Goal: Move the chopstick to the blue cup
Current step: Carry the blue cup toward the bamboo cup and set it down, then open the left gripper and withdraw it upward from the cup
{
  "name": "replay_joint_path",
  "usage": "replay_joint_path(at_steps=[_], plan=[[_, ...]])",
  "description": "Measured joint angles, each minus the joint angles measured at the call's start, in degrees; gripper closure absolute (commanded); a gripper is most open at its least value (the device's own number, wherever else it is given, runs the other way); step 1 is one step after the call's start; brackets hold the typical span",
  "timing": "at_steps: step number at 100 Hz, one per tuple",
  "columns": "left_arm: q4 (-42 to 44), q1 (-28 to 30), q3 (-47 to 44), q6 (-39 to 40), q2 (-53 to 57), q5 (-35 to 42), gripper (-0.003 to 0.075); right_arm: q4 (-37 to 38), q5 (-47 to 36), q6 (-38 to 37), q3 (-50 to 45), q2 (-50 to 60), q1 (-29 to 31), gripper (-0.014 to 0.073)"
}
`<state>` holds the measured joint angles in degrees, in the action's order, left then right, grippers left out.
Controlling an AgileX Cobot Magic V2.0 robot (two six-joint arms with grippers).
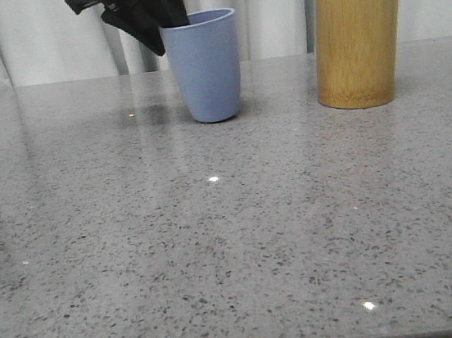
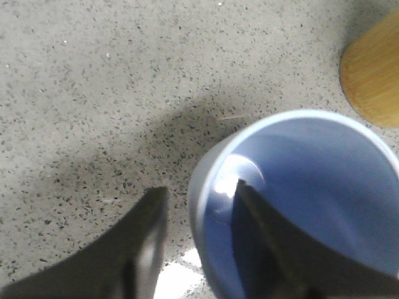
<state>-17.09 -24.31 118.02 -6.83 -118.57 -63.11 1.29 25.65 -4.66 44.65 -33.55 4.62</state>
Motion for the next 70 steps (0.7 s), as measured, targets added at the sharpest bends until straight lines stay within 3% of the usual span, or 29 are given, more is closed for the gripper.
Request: replay_joint_path(at_steps=[33,70], plan=[[-0.94,0.0,2.49,0.0,1.01,-0.46,0.037,0.0,0.0,0.0,0.0,0.0,0.0,0.015],[2.52,0.83,2.9,-0.1,12.94,-0.11,0.0372,0.0,0.11,0.0,0.5,-0.76,-2.43,0.015]])
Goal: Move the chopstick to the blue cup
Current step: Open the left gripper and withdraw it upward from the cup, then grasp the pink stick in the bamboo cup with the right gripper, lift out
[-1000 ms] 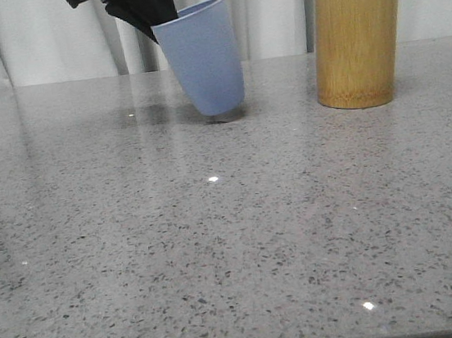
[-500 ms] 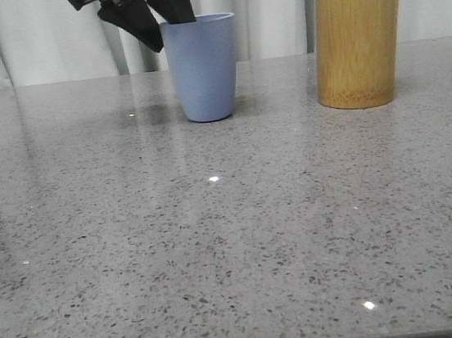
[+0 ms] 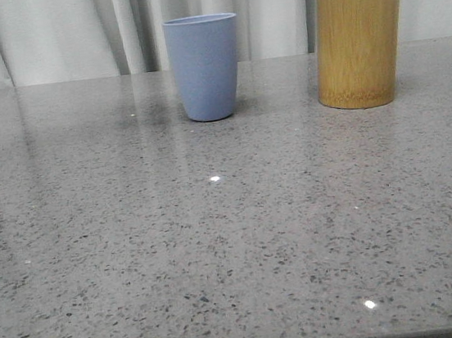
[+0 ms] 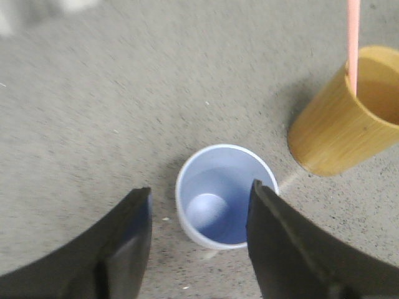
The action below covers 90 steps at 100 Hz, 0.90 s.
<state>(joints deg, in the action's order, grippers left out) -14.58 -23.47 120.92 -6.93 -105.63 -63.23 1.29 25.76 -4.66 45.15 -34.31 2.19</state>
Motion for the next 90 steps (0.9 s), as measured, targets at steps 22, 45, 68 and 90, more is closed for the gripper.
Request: replay_joint_path(at_steps=[22,45,68,90], plan=[[7.05,0.13,-3.31,1.69,8.19,0.25,0.0419,0.0,1.59,0.0,2.75,-4.16,-4.2,0.015],[11.89,3.5,-15.96,5.86,18.66,4.56,0.0434,-0.03,2.41,0.0,6.14,-9.12,-7.17,0.0148],[12.53,8.1,-32.7,7.36,32.49,10.94,0.0434,-0.12,2.86,0.13,9.83,-14.25,-9.55,0.0148],[12.77,9.69,-45.17,7.36,43.93,14.39,0.0434,-0.12,3.35,0.92,16.25,-21.69,-13.15,0.0123]])
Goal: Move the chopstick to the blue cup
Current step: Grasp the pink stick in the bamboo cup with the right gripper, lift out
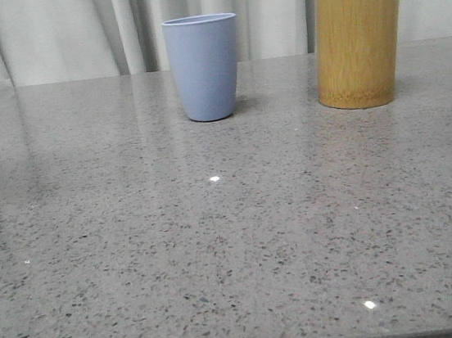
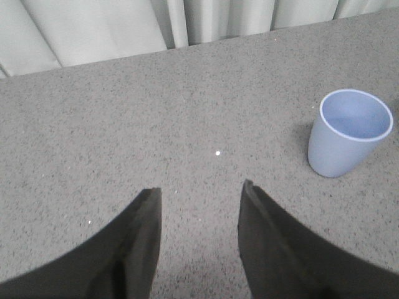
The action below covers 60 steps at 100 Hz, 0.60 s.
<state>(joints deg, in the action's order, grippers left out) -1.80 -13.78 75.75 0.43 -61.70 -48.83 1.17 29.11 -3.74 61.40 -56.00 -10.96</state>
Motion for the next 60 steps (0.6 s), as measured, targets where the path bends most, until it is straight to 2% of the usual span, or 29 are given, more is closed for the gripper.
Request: replay_joint_path(at_steps=[22,43,60], plan=[[0.1,0.0,-6.63,0.08,7.2,1.7,0.0435,0.0,0.0,0.7,8.25,-10.24,-4.98,0.0113],[0.1,0.0,-7.15,0.08,9.41,2.08,0.0435,0.0,0.13,0.83,17.4,-21.56,-8.53,0.0113],[0.1,0.0,-7.28,0.08,9.52,2.18,0.0435,0.0,0.61,1.1,23.44,-29.43,-9.08,0.0116]])
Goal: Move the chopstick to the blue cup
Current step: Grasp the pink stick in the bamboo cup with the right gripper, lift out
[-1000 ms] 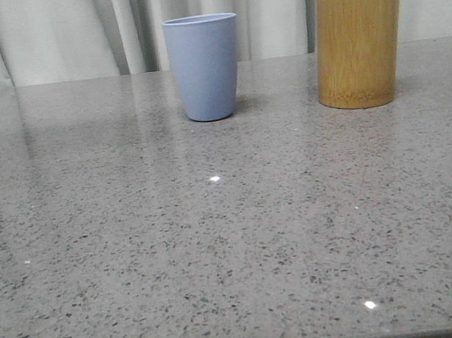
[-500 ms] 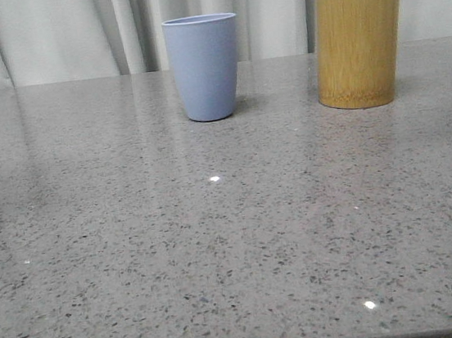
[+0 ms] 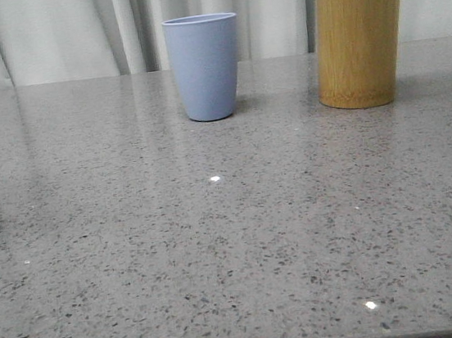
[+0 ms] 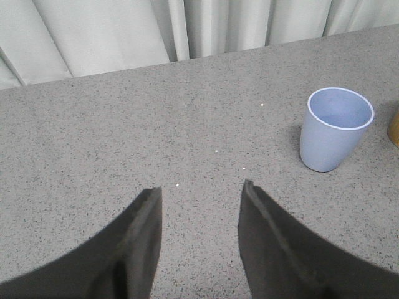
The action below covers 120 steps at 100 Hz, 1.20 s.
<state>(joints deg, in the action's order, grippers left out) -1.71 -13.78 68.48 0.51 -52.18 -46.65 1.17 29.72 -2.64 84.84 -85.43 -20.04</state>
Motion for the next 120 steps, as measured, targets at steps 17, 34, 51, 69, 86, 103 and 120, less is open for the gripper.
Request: replay_joint_path(at_steps=[17,34,51,69,86,103,120], plan=[[0.03,0.0,-0.1,0.0,0.0,0.0,0.0435,0.0,0.0,0.98,3.43,-5.47,0.0,0.0118],[0.03,0.0,-0.1,0.0,0.0,0.0,0.0435,0.0,-0.95,2.64,5.66,-9.67,0.0,0.0118],[0.03,0.0,-0.1,0.0,0.0,0.0,0.0435,0.11,-3.21,4.11,6.53,-12.39,0.0,0.0134],[0.03,0.0,-0.1,0.0,0.0,0.0,0.0435,1.68,-5.17,4.33,6.64,-12.95,0.0,0.0292],[0.03,0.0,-0.1,0.0,0.0,0.0,0.0435,2.05,-5.61,4.33,6.64,-12.95,0.0,0.0514],[0.03,0.0,-0.1,0.0,0.0,0.0,0.0435,2.64,-5.98,4.69,6.76,-12.95,0.0,0.0657],[0.03,0.0,-0.1,0.0,0.0,0.0,0.0435,2.64,-5.87,4.69,6.87,-12.95,0.0,0.0656]])
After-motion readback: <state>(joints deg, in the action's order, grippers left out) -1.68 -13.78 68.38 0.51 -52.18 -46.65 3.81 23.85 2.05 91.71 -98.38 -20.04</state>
